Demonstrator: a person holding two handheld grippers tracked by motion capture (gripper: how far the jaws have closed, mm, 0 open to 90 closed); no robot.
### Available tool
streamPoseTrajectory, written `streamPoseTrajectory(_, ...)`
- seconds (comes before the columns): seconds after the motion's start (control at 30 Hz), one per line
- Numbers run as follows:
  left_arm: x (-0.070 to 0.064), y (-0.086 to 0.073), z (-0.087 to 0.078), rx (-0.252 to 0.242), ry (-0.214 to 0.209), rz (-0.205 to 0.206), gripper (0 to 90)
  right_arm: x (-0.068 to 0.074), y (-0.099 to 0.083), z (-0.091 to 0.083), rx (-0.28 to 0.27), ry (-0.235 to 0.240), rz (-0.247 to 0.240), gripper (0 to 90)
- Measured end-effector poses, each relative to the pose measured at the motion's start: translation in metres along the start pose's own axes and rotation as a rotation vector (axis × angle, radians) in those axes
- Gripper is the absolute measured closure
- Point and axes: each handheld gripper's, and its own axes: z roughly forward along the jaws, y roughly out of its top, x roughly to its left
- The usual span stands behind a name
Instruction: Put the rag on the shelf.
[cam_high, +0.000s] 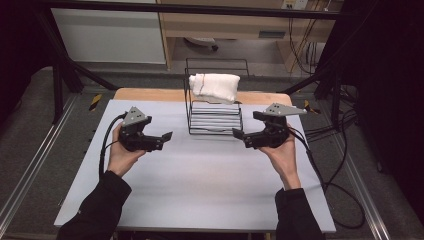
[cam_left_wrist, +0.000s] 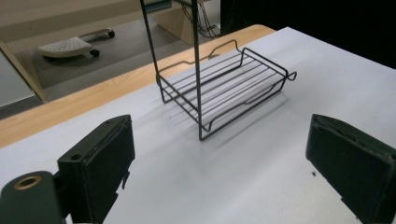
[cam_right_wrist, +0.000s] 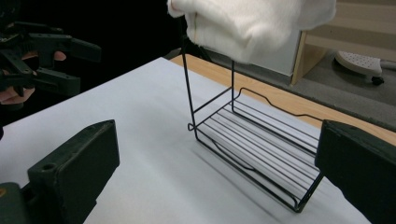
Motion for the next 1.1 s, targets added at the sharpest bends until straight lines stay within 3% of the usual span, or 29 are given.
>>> streamPoseTrajectory(0.2, 0.000, -0.029, -0.010, 0.038, 0.007, 0.006, 6.8, 0.000, -0.021, -0.002, 0.027, 0.013, 0.002, 0.5)
streamPoseTrajectory(0.4, 0.002, -0.053, -0.021, 0.056, 0.006, -0.015, 6.7, -0.002, -0.044, -0.004, 0.049, 0.022, 0.020, 0.5)
streamPoseTrajectory(0.6, 0.005, -0.071, -0.032, 0.054, 0.006, -0.025, 7.2, -0.003, -0.070, -0.006, 0.060, 0.043, 0.039, 0.5)
streamPoseTrajectory(0.87, 0.004, -0.096, -0.041, 0.074, 0.003, -0.018, 7.4, -0.002, -0.102, -0.009, 0.117, 0.063, 0.047, 0.4)
streamPoseTrajectory(1.1, 0.008, -0.118, -0.046, 0.091, 0.007, -0.045, 7.5, -0.007, -0.132, -0.021, 0.155, 0.061, 0.086, 0.4)
